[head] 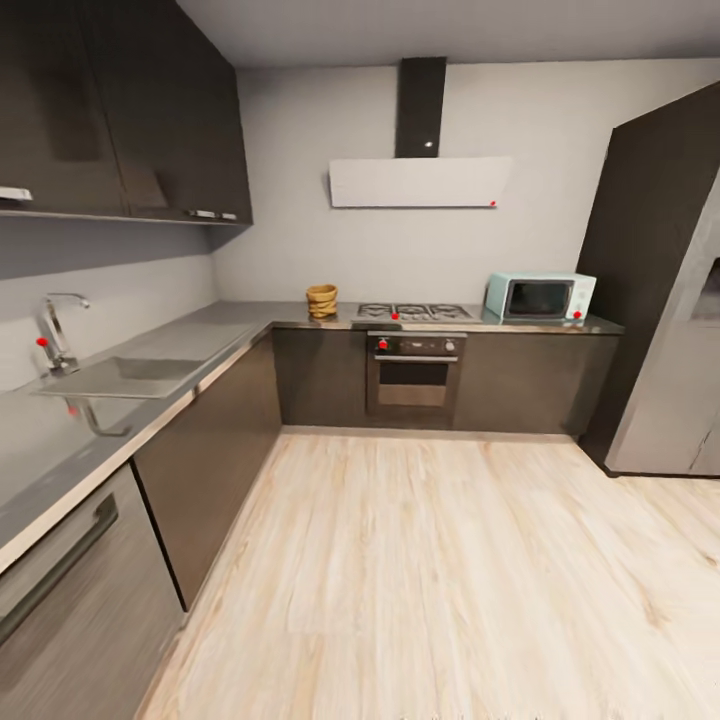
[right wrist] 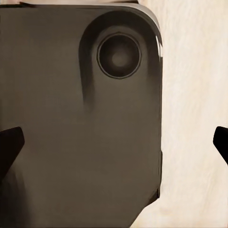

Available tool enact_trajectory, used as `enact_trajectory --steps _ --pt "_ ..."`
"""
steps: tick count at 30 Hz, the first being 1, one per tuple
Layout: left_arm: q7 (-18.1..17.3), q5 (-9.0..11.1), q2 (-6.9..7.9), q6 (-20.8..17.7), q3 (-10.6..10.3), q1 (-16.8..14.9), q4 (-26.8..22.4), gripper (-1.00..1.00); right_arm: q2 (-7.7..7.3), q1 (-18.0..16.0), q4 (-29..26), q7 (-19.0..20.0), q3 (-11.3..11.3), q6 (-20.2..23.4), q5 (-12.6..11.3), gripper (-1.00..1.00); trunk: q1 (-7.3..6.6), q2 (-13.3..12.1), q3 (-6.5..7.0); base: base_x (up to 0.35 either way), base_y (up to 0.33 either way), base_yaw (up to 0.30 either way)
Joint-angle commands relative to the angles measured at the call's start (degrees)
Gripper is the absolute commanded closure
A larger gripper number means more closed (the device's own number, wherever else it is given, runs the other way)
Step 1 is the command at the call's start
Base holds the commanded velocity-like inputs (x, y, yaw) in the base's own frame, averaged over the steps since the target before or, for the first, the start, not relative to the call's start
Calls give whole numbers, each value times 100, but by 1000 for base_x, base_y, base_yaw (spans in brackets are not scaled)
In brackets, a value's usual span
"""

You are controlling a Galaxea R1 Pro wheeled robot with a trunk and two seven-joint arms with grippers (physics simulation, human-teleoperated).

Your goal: In the kitchen, take the popcorn bag from the countertop, put it into the microwave, and heat it until the popcorn is cooked so the cooked popcorn ends up inside the bag.

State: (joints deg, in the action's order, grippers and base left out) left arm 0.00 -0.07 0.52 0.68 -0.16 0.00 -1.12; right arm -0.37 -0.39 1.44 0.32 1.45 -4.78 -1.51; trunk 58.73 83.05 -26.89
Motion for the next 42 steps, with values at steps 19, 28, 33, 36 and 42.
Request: enact_trajectory --steps 19,28,33,36,42 --pt "0 3 1 8 -2 0 -2 -100 2 -5 14 3 13 -41 -16 -100 0 2 -4 0 0 -294" --pt "0 5 1 8 -2 0 -2 -100 -6 -5 14 3 13 -41 -16 -100 0 2 -4 0 0 -294" --pt "0 1 1 7 -2 0 -2 -100 -17 -5 14 3 13 -41 -16 -100 0 2 -4 0 0 -294" --pt "0 3 1 8 -2 0 -2 -100 -23 -5 14 3 13 -41 -16 -100 0 2 -4 0 0 -294" --pt "0 1 1 7 -2 0 -2 -100 -31 -5 14 3 13 -41 -16 -100 0 2 -4 0 0 -294"
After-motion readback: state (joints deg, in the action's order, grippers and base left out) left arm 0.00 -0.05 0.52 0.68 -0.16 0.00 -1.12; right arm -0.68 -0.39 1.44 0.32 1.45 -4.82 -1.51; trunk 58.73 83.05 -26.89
